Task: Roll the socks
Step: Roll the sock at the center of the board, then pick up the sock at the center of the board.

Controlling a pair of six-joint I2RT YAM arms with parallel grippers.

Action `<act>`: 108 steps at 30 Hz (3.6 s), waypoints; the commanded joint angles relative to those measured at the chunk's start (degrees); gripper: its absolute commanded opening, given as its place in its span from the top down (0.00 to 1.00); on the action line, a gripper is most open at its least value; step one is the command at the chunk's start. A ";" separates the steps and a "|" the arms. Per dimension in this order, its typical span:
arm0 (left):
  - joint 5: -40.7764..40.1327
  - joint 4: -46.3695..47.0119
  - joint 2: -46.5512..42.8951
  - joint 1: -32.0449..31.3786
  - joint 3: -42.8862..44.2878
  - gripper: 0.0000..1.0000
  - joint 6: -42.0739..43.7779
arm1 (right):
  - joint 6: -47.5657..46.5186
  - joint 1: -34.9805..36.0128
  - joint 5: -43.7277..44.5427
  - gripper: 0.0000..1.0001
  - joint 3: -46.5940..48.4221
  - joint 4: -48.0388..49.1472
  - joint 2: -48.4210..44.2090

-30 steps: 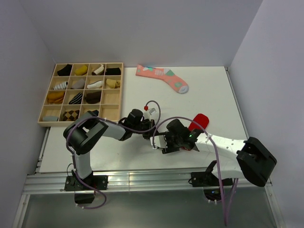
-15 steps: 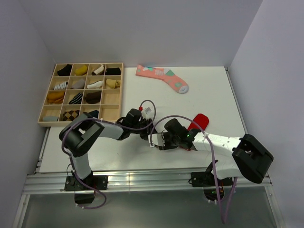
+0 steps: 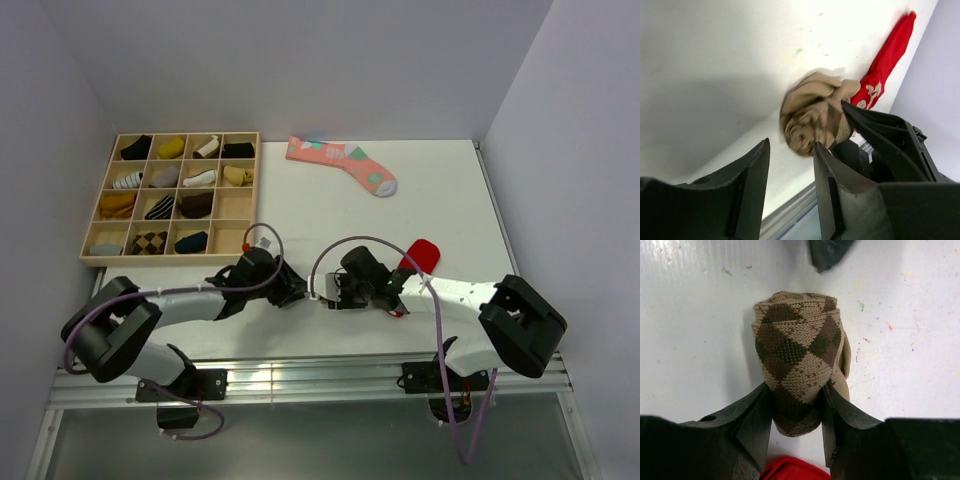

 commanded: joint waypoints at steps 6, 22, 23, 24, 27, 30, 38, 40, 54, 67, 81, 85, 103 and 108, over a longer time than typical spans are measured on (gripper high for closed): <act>-21.43 0.18 -6.58 -11.56 -5.94 0.47 -27.88 | 5.58 -0.07 -0.15 0.99 2.10 -5.30 3.30; -36.99 13.88 2.30 -21.41 -6.11 0.40 -43.73 | 11.64 -0.07 -1.47 1.00 3.77 -5.39 3.83; -37.61 14.41 2.65 -21.76 -6.20 0.40 -43.64 | 11.91 -0.07 -1.38 1.00 3.68 -5.22 3.83; -38.13 15.98 3.17 -21.94 -6.38 0.39 -44.25 | 12.00 0.02 -1.29 1.00 3.77 -5.21 3.83; -39.37 19.50 4.31 -22.91 -7.69 0.38 -44.61 | 12.43 0.02 -1.12 1.00 4.21 -5.65 4.44; -39.37 18.03 5.28 -23.53 -6.21 0.37 -45.13 | 12.70 0.02 -1.21 1.00 4.56 -5.74 4.88; -40.42 20.12 9.77 -24.14 -4.89 0.36 -46.98 | 13.40 0.02 -2.43 1.00 5.88 -7.50 4.27; -40.86 21.70 11.26 -24.14 -5.15 0.36 -47.15 | 13.49 -0.07 -3.05 1.00 6.32 -8.11 4.36; -39.55 23.12 17.76 -24.14 -3.30 0.36 -49.17 | 13.23 0.02 -6.92 1.00 6.32 -9.70 3.30; -39.02 17.41 18.03 -24.14 -0.84 0.45 -49.00 | 12.79 0.02 -8.67 1.00 6.50 -10.58 1.90; -32.69 7.49 16.10 -18.96 4.42 1.00 -36.97 | 12.00 -0.94 -6.92 0.52 5.88 -12.86 -1.87; -33.04 -1.39 14.26 -17.29 8.38 1.00 -32.14 | 11.64 -4.45 -8.15 0.40 5.96 -16.27 -5.65; -13.72 4.75 11.80 -4.28 11.28 1.00 -6.13 | 15.69 -23.44 -10.08 0.21 18.27 -26.75 -14.72; -11.95 0.63 7.32 0.28 16.29 1.00 1.08 | 15.16 -27.57 -12.28 0.20 21.26 -28.24 -13.40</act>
